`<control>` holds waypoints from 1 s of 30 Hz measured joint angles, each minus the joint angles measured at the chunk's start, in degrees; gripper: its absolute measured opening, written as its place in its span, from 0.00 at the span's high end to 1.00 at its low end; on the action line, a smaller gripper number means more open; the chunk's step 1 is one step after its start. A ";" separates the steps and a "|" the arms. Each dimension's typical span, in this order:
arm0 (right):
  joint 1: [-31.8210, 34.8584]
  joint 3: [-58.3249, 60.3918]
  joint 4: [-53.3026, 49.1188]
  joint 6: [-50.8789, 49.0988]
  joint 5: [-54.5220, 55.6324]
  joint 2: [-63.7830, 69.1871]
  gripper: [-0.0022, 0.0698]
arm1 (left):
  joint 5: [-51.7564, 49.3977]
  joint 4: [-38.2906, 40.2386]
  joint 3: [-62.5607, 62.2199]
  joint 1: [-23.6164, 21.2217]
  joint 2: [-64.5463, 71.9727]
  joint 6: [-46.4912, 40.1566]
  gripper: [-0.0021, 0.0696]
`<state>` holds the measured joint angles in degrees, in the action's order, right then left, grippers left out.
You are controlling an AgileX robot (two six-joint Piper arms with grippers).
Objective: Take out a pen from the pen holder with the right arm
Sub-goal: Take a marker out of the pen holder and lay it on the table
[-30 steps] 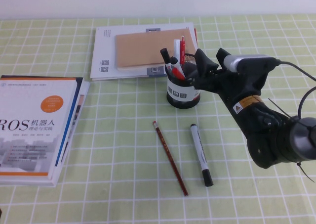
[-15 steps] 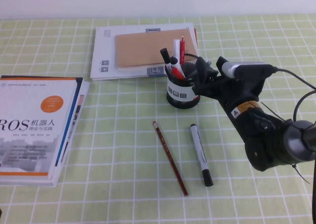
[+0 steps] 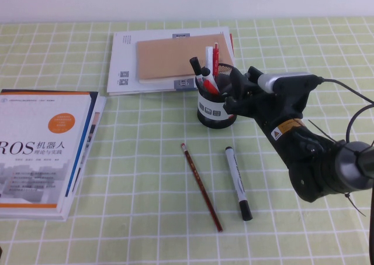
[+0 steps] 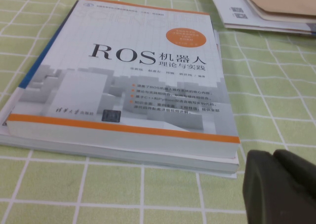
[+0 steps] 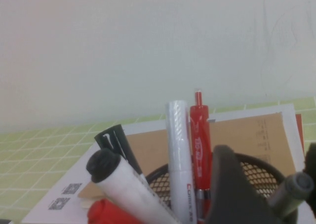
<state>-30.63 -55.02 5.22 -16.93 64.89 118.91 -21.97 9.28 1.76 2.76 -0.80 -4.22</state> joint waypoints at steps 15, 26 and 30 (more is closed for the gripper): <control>0.00 0.00 0.10 0.00 0.00 0.00 0.78 | 0.00 0.00 0.00 0.00 0.00 0.00 0.98; 0.00 0.00 0.24 0.00 0.00 0.00 0.91 | 0.00 0.00 0.00 0.00 0.00 0.00 0.98; 0.00 0.00 -0.05 0.00 -1.18 -0.66 0.91 | 0.00 0.00 0.00 0.00 0.00 0.00 0.98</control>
<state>-30.63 -55.02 5.17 -16.93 63.70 118.25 -21.97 9.28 1.76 2.76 -0.80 -4.22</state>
